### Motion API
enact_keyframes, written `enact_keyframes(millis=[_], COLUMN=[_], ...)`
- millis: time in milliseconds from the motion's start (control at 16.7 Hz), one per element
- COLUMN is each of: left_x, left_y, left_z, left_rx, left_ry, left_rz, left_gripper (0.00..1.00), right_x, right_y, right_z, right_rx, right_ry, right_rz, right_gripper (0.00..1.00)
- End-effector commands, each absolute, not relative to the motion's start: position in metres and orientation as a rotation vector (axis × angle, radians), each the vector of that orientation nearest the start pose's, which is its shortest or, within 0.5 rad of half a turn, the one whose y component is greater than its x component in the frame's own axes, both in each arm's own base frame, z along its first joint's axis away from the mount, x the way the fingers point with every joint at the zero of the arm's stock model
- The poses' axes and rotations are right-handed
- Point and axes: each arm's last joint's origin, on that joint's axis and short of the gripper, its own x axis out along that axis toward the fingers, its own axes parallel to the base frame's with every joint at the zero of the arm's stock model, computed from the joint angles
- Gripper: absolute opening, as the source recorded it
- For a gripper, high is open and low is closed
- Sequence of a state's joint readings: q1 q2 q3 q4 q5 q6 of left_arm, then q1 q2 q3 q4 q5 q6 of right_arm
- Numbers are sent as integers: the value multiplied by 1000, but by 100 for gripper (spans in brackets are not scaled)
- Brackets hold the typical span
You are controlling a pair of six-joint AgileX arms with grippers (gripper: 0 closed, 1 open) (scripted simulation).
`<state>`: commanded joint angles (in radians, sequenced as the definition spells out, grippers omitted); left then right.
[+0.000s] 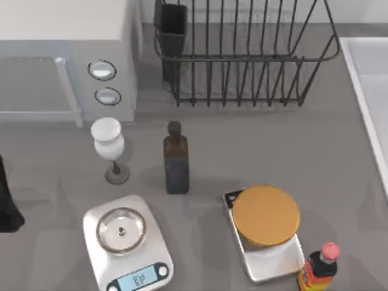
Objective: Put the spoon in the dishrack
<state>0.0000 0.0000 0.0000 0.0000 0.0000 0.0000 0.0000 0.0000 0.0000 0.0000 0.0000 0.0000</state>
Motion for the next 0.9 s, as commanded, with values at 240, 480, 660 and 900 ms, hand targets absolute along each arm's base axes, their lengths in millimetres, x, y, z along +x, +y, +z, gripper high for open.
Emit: enact_keyframes(millis=[240,480,660,900], left_x=[106,106,106,106], left_y=[-1,-1,-1,-1], left_z=[160,160,160,160], left_rx=[0,0,0,0], left_ry=[0,0,0,0], left_rz=[0,0,0,0], left_gripper=[100,100,100,100], right_x=[106,111,126,155], right_y=[-3,-14,-29,-62], right_z=[164,184,198,205], right_rx=[-29,-161,-274,-359], right_ry=[35,239,520,968], right_rz=[-18,-94,-135,-87], right_gripper=[100,100,100,100])
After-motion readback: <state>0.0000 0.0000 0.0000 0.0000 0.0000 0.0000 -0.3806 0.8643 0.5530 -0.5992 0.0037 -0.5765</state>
